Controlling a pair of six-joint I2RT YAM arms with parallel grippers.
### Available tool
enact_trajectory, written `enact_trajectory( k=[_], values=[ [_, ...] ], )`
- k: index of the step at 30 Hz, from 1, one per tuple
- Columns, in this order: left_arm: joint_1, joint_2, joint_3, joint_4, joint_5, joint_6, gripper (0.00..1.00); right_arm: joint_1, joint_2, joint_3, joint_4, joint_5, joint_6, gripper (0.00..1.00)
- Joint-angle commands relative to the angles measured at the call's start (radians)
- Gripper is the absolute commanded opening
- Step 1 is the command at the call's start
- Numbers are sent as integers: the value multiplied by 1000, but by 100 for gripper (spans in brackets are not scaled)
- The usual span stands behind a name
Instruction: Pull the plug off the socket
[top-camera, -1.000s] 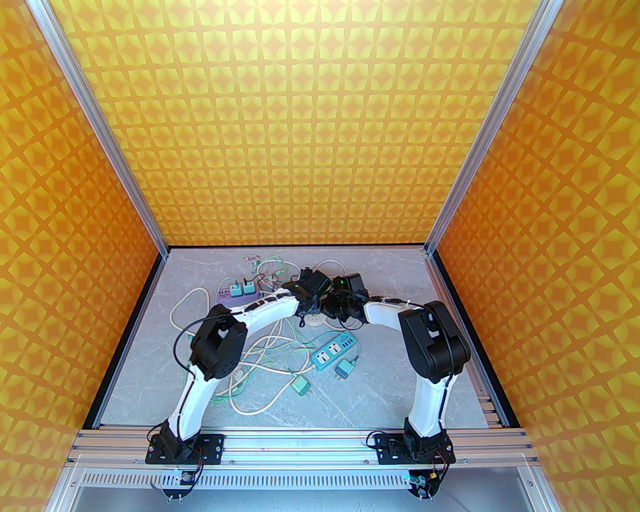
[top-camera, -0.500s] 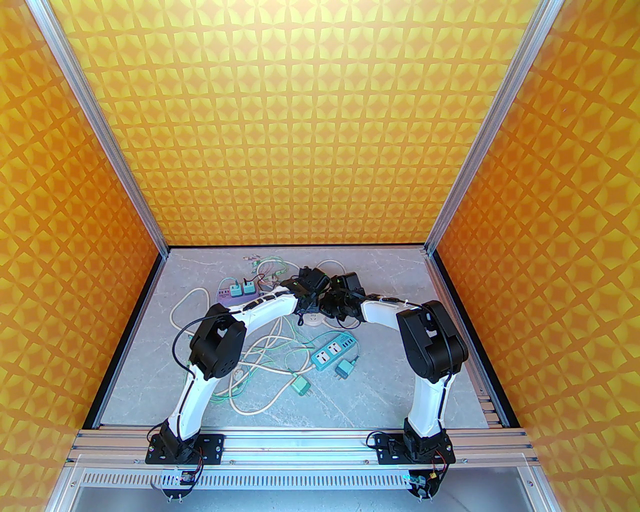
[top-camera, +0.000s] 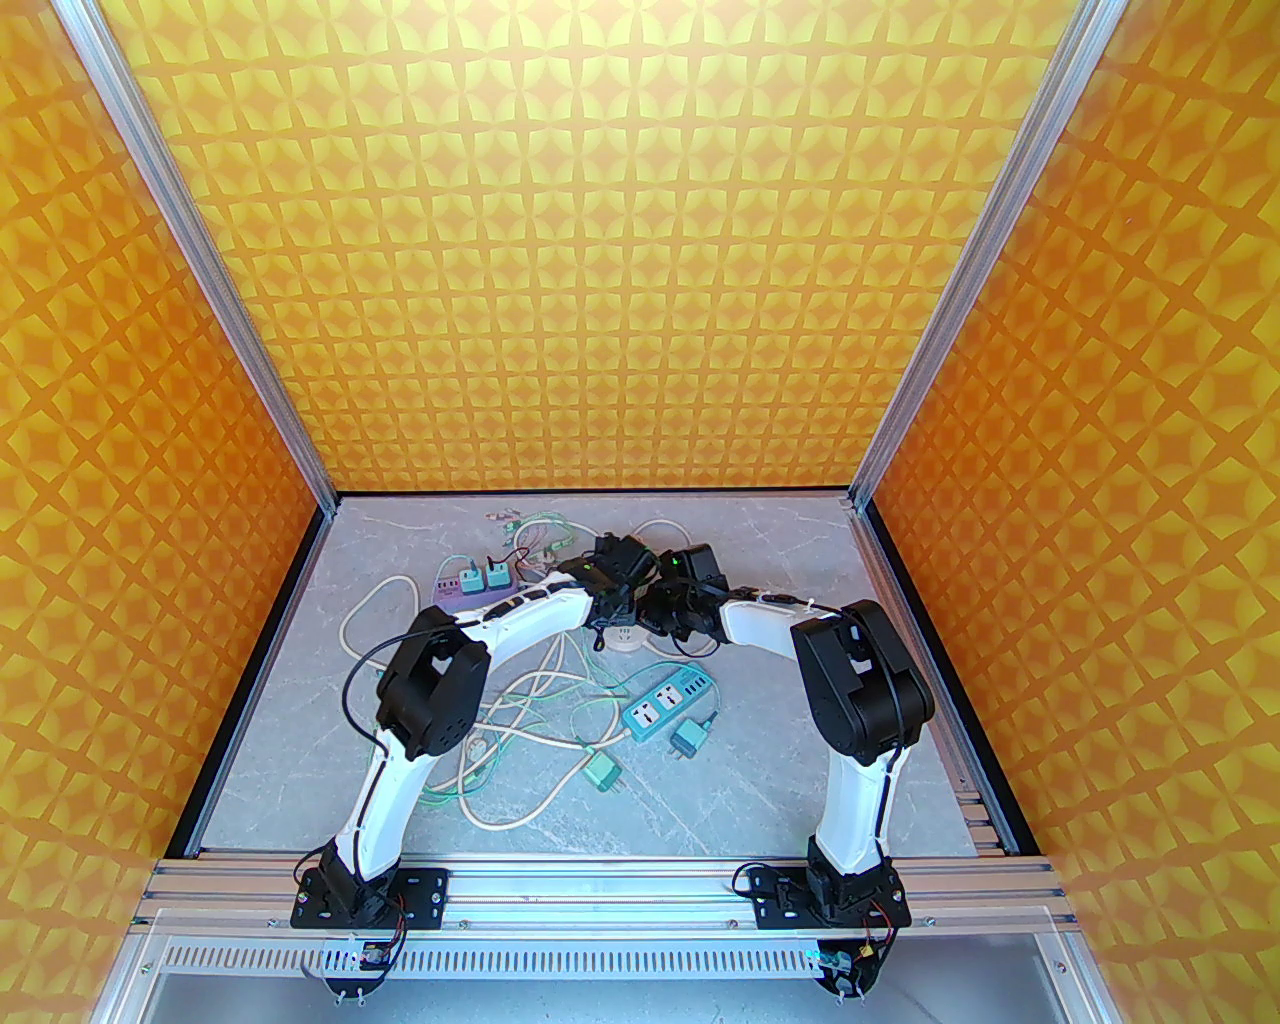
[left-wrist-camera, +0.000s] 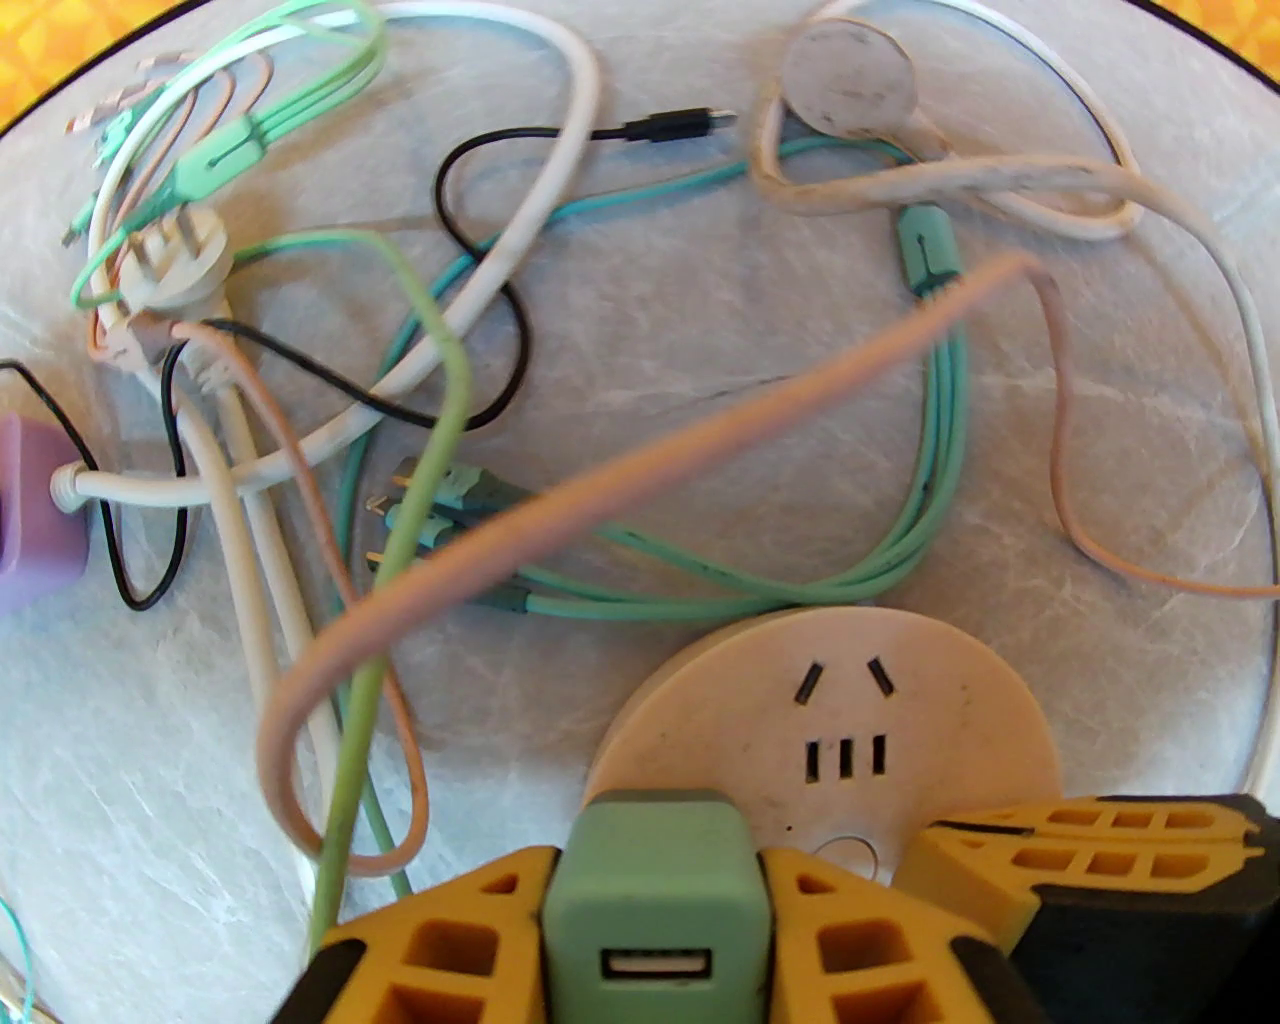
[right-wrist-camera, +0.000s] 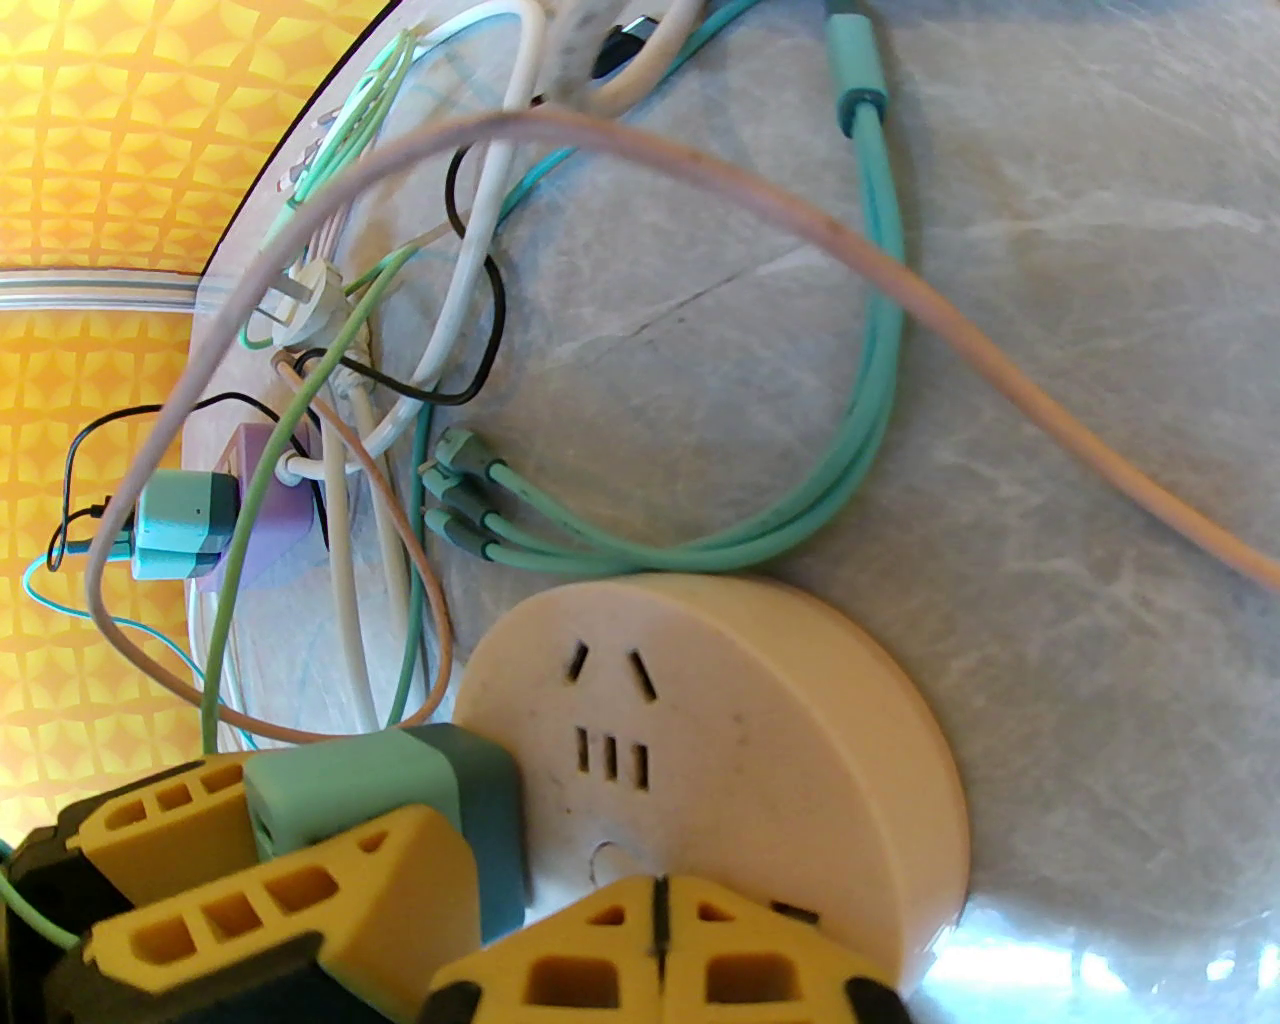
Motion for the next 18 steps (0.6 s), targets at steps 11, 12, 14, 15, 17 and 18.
enact_trajectory(
  k=[11,12,14,15,17,18],
  values=[
    [-104,82,147,-125,-109,91,21,7,82,-40,-152,103,-6,0],
    [-106,82,149,-128,-118,95,21,7,84,-39,-152,101,-6,0],
    [-98,71,142,-128,-120,80,21,7,86,-38,-151,100,-5,0],
    [-90,63,134,-128,-115,67,20,8,86,-37,-150,98,-5,0],
    [-66,30,93,-101,-79,43,19,8,85,-39,-151,98,-5,0],
    [-52,12,69,-80,-51,31,19,8,84,-38,-152,99,-6,0]
  ],
)
